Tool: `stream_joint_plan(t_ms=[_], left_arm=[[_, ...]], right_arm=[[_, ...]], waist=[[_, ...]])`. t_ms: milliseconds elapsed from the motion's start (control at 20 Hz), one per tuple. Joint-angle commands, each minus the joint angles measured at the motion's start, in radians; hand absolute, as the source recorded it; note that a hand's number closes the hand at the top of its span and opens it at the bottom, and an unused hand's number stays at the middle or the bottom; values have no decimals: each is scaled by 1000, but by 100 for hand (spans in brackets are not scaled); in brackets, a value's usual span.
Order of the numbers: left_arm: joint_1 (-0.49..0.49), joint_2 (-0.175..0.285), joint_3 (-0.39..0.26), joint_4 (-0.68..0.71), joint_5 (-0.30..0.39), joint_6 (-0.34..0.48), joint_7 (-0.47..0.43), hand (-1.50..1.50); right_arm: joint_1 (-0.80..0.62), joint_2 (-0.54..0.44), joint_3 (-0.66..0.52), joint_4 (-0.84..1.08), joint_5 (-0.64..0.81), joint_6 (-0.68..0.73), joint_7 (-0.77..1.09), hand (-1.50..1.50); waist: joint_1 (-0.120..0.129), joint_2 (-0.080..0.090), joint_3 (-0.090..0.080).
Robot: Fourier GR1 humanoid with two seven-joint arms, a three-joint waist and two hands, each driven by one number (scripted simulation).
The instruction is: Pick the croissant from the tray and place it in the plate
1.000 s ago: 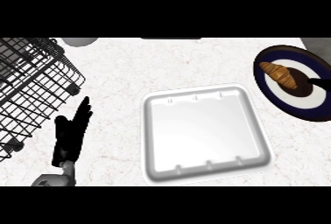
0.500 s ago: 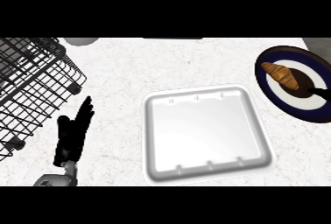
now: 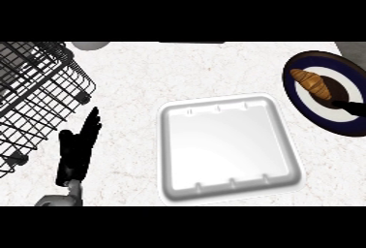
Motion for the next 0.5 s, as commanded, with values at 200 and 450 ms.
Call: stream_joint_plan(t_ms=[200,450], left_arm=[[-59,10,47,83,18,-35,-33,0],[34,15,30,-62,14,-35,40,0]], right_arm=[[-12,-19,19,32,-2,-54,22,-150],[64,-35,17,8,-28,-61,19,-150]], waist=[[2,4,0],[-7,-5,-1]])
